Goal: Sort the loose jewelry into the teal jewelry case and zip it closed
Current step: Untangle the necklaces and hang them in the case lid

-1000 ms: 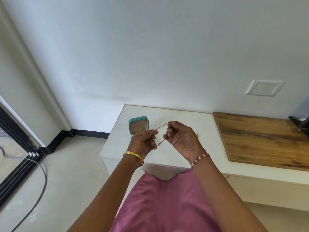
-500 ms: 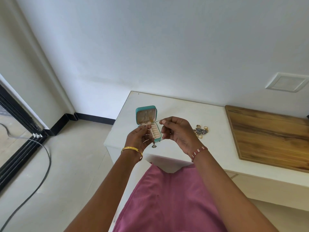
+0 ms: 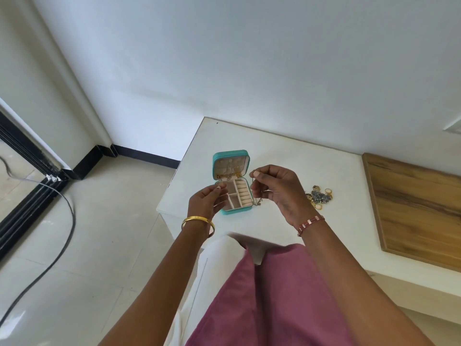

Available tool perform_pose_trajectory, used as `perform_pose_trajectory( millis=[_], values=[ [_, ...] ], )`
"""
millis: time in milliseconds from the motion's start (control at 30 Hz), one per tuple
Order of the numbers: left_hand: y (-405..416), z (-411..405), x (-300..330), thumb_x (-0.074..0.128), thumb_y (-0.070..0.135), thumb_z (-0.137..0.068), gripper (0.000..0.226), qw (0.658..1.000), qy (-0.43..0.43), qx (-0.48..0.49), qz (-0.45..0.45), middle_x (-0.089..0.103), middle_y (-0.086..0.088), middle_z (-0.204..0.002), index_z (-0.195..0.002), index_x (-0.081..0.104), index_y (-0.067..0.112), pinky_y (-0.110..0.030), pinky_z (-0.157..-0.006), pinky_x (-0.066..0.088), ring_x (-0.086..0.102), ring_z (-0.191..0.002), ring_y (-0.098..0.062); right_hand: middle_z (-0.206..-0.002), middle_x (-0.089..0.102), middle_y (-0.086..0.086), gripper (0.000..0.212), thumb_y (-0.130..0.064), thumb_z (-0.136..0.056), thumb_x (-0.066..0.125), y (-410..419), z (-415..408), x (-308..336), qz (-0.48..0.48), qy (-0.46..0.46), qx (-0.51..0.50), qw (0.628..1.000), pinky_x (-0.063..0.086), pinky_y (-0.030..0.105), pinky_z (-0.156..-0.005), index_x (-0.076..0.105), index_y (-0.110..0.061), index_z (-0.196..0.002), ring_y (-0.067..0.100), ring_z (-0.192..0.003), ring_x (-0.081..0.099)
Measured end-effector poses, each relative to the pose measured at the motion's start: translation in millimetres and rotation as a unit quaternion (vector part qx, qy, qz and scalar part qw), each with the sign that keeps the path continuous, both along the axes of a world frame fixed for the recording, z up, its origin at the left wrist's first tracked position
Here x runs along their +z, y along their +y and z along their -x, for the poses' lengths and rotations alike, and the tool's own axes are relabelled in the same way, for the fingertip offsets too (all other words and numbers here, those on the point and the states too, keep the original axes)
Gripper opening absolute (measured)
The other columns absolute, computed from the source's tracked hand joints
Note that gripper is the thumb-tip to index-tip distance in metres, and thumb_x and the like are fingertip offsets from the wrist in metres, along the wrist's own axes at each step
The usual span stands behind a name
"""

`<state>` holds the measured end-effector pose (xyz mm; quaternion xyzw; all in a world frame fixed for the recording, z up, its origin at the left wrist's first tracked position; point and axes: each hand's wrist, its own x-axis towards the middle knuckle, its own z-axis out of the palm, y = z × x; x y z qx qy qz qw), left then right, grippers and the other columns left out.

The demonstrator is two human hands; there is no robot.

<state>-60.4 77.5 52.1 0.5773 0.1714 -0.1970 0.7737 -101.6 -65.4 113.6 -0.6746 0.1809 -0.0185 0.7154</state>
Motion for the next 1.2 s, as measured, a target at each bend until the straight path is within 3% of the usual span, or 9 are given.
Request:
perform_pose_trajectory(
  millis=[133,267,433,500,567,733,867,1100,1200],
  values=[
    [-5,-26,-9,0.048,0.003,-0.091,0.017,0.996,-0.023,0.051,-0.072,0.064,-0.007,-0.087,-0.101,0.063,0.004,-0.026,-0.074,0.054,0.062,-0.078,-0.02,-0.057,0.061,0.004,0.013,-0.003,-0.087,0.056,-8,-19,-9,-0.009,-0.002,-0.01,1.0,0.051,0.026,-0.059,0.066,-0.005,-0.079,0.017,-0.054,0.053],
    [-10,-53,-27,0.052,0.005,-0.089,0.023,0.98,-0.053,0.072,-0.176,0.063,-0.013,-0.099,-0.11,0.061,0.008,-0.038,-0.09,0.052,0.058,-0.087,-0.022,-0.055,0.061,0.002,0.01,-0.007,-0.086,0.059,-11,-38,-20,-0.012,0.004,-0.012,1.0,0.049,0.028,-0.061,0.066,-0.006,-0.079,0.017,-0.055,0.051],
    [-19,-76,-43,0.046,0.01,-0.094,0.038,0.961,-0.13,0.0,-0.245,0.051,-0.009,-0.134,-0.131,0.047,0.014,-0.033,-0.1,0.04,0.051,-0.118,-0.023,-0.053,0.059,0.001,0.008,-0.006,-0.086,0.061,-11,-58,-34,0.001,0.01,-0.002,1.0,0.044,0.023,-0.054,0.067,-0.005,-0.083,0.014,-0.048,0.047],
    [-22,-83,-50,0.04,0.008,-0.096,0.039,0.951,-0.165,-0.041,-0.257,0.048,-0.007,-0.138,-0.133,0.045,0.016,-0.03,-0.101,0.038,0.048,-0.124,-0.023,-0.054,0.058,0.002,0.007,-0.005,-0.085,0.061,-12,-65,-39,0.008,0.014,0.001,1.0,0.043,0.021,-0.052,0.067,-0.002,-0.087,0.012,-0.047,0.046],
    [-24,-88,-56,0.037,0.01,-0.097,0.037,0.942,-0.187,-0.065,-0.269,0.052,-0.007,-0.135,-0.132,0.047,0.014,-0.028,-0.1,0.039,0.049,-0.122,-0.023,-0.056,0.058,0.006,0.008,-0.004,-0.085,0.061,-15,-69,-44,0.018,0.017,0.006,1.0,0.043,0.019,-0.05,0.067,-0.001,-0.088,0.01,-0.045,0.046],
    [-30,-96,-66,0.039,0.016,-0.097,0.034,0.944,-0.188,-0.043,-0.269,0.058,-0.01,-0.127,-0.128,0.052,0.012,-0.046,-0.099,0.046,0.055,-0.115,-0.028,-0.056,0.058,0.005,0.007,-0.005,-0.085,0.062,-21,-79,-55,0.038,0.022,0.01,0.999,0.044,0.016,-0.048,0.066,-0.008,-0.08,0.006,-0.043,0.048],
    [-41,-98,-65,0.04,0.013,-0.096,0.032,0.95,-0.18,-0.03,-0.254,0.061,-0.012,-0.123,-0.124,0.056,0.01,-0.047,-0.096,0.048,0.057,-0.112,-0.029,-0.059,0.058,0.007,0.009,-0.007,-0.085,0.062,-19,-93,-60,0.058,0.028,0.016,0.998,0.044,0.016,-0.049,0.066,0.0,-0.09,0.004,-0.044,0.05],
    [-58,-97,-69,0.044,0.008,-0.094,0.028,0.962,-0.153,-0.022,-0.224,0.066,-0.006,-0.103,-0.116,0.062,0.012,-0.049,-0.091,0.05,0.061,-0.099,-0.028,-0.059,0.059,0.004,0.008,-0.006,-0.085,0.06,-4,-124,-68,0.157,0.024,0.059,0.986,0.048,0.02,-0.054,0.063,-0.009,-0.079,0.014,-0.052,0.053],
    [-60,-99,-69,0.044,0.01,-0.095,0.03,0.965,-0.139,-0.015,-0.221,0.065,-0.013,-0.113,-0.12,0.06,0.01,-0.048,-0.093,0.05,0.061,-0.104,-0.031,-0.073,0.065,0.005,0.009,-0.01,-0.086,0.061,-2,-128,-74,0.262,0.015,0.056,0.963,0.051,0.021,-0.064,0.068,-0.006,-0.089,0.016,-0.067,0.061]
  ],
)
